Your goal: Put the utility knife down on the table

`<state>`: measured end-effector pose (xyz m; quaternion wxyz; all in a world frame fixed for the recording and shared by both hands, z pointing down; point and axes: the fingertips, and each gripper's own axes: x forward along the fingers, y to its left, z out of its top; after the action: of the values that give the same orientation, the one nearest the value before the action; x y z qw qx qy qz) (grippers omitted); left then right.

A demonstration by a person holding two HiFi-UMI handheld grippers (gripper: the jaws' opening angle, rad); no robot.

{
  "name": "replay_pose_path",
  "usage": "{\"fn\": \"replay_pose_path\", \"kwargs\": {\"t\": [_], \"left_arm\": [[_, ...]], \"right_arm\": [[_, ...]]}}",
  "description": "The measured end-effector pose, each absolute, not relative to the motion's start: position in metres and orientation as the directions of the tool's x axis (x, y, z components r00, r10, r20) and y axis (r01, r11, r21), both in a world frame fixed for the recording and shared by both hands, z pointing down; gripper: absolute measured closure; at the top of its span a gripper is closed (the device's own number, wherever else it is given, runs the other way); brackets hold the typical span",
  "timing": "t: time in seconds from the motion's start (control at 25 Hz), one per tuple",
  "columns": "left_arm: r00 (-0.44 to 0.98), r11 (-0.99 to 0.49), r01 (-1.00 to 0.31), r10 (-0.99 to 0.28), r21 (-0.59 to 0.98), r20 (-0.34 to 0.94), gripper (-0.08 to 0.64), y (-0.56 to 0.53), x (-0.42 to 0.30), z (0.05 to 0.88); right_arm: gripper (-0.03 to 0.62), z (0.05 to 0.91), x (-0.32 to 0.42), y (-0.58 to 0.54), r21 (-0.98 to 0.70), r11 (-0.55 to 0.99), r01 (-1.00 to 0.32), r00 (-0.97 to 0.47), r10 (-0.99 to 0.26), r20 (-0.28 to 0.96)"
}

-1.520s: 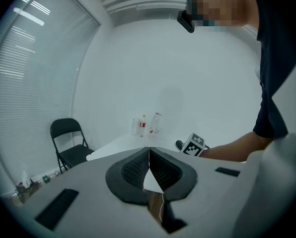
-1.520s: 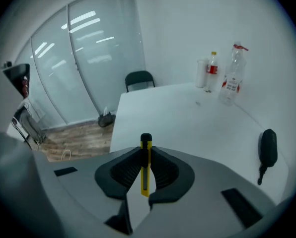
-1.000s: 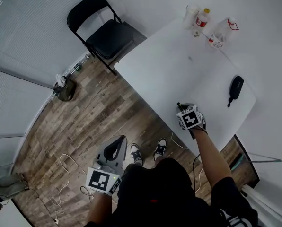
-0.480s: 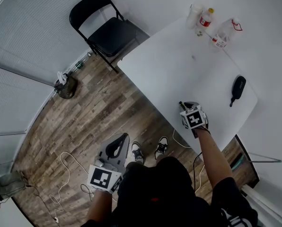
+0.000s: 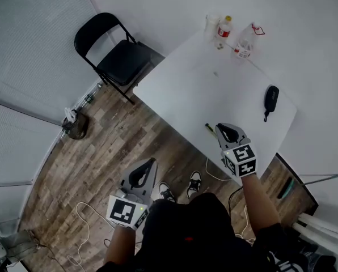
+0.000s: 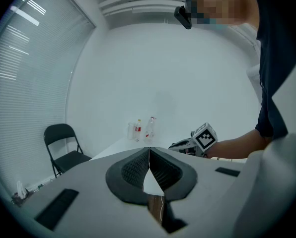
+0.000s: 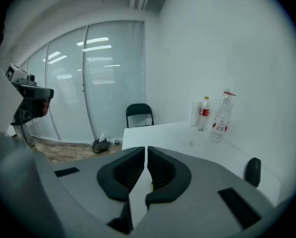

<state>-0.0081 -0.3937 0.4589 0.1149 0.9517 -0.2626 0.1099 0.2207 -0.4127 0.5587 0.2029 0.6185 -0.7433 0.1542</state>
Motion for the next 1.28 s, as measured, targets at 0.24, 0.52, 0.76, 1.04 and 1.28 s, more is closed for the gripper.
{"fn": "replay_pose_path", "kwargs": {"t": [0.24, 0.52, 0.76, 1.04, 1.28], "left_arm": [[0.889, -0.892, -0.437, -0.408, 0.118, 0.209, 0.537, -0.38, 0.006, 0.433], [0.934, -0.937, -0.345, -0.336, 0.06, 0.124, 0.537, -0.366, 0.029, 0.392], [0.944, -0.946, -0.323, -0.32, 0.037, 0.079, 0.537, -0.366, 0.028, 0.362], [0.944, -0.945, -0.327, -0.325, 0.029, 0.062, 0.536, -0.37, 0.028, 0.351], [0.943, -0.944, -0.327, -0.324, 0.028, 0.077, 0.537, -0.366, 0.026, 0.354]], "right_arm": [[0.561, 0.472, 0.212, -0.358, -0.018, 0.105, -0.994, -0.105, -0.94, 0.326], [0.566, 0.399, 0.209, -0.302, -0.045, 0.034, -0.998, -0.041, -0.985, 0.168], [0.569, 0.365, 0.205, -0.278, 0.016, 0.032, -0.999, -0.03, -0.993, 0.115], [0.569, 0.348, 0.19, -0.268, 0.071, 0.032, -0.997, -0.029, -0.998, 0.055], [0.569, 0.355, 0.181, -0.269, 0.054, 0.062, -0.997, -0.057, -0.995, 0.083]]}}
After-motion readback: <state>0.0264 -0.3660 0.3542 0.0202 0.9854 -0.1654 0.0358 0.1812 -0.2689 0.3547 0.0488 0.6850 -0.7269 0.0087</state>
